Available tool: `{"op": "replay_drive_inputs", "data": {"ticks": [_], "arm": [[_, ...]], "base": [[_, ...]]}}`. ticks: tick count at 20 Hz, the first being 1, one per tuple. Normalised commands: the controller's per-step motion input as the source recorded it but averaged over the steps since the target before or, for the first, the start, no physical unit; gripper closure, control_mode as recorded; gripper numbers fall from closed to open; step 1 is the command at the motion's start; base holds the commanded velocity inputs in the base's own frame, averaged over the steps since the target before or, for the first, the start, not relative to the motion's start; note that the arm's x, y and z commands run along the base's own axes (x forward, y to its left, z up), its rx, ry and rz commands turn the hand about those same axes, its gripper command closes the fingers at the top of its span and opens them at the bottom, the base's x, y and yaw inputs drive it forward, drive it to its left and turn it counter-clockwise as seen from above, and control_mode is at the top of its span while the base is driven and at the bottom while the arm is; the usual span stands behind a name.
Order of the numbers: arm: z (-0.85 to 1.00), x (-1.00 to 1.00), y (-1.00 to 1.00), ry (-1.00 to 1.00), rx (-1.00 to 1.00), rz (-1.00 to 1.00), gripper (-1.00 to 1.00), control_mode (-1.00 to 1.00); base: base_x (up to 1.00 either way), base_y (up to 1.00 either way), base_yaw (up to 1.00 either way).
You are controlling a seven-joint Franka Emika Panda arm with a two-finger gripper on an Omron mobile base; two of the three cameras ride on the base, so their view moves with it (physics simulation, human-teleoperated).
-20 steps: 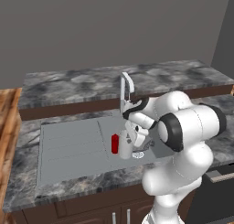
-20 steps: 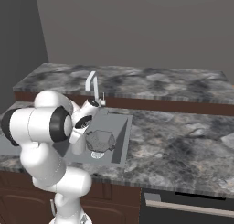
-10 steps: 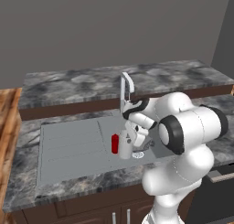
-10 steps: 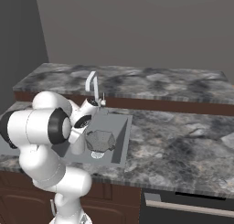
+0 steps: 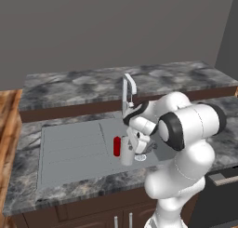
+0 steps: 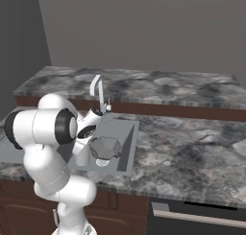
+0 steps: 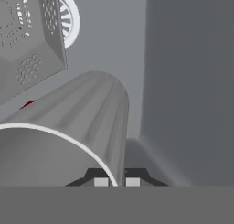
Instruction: Pick the glass cup and colander and place them in the sink. Then turn on the water.
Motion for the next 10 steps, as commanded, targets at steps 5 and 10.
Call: {"op": "replay_drive_inputs", "data": {"ticks": [5, 10], "arm": [[-0.19, 0.09, 0.01, 0.0, 0.0, 0.0, 1.0, -1.0], [-0.2, 0.15, 0.01, -0.03, 0.0, 0.0, 1.0, -1.0]], "base": [[0.0, 0.0, 0.0], [0.0, 0.0, 0.0]]}}
